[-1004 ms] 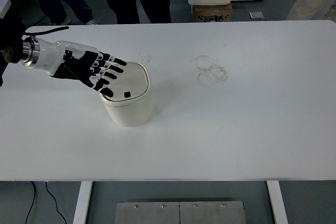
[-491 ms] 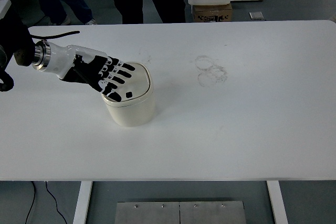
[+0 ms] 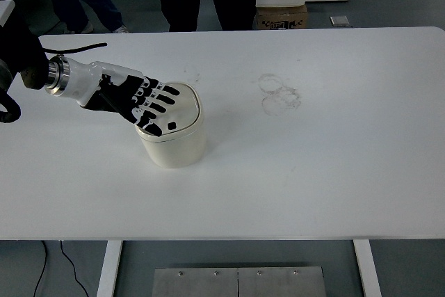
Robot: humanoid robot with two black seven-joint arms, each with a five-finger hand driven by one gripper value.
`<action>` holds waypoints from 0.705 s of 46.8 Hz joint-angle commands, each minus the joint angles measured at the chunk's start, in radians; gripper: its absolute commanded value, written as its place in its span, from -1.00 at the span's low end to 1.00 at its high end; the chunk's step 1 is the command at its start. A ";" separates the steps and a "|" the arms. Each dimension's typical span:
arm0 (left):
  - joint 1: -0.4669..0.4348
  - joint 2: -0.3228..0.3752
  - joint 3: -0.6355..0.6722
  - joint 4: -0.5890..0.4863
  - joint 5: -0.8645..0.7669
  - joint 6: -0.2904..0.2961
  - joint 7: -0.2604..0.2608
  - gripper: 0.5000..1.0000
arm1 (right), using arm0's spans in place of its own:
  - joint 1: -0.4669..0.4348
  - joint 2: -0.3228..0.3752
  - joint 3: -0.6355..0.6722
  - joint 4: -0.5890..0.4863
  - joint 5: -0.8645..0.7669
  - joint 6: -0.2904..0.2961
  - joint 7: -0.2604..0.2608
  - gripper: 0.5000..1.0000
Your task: Open trash bin
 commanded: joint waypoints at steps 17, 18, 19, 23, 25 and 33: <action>0.001 0.000 0.005 0.001 0.000 0.000 -0.001 1.00 | 0.000 0.000 0.000 0.000 0.000 0.000 0.000 0.97; 0.002 0.000 0.005 -0.001 0.000 0.000 -0.001 1.00 | -0.001 0.000 0.000 0.000 0.000 0.000 0.000 0.96; 0.002 0.000 0.005 -0.001 0.000 0.000 -0.001 1.00 | 0.000 0.000 0.000 0.000 0.000 0.000 0.000 0.97; 0.001 0.002 0.005 0.001 0.000 0.000 -0.001 1.00 | 0.000 0.000 0.000 0.000 0.000 0.000 0.000 0.96; -0.001 0.003 0.005 0.001 0.000 0.000 -0.001 1.00 | 0.000 0.000 0.000 0.000 0.000 0.000 0.000 0.97; -0.007 0.006 0.003 0.002 0.000 -0.002 -0.001 1.00 | 0.000 0.000 0.000 0.000 0.000 0.000 0.000 0.97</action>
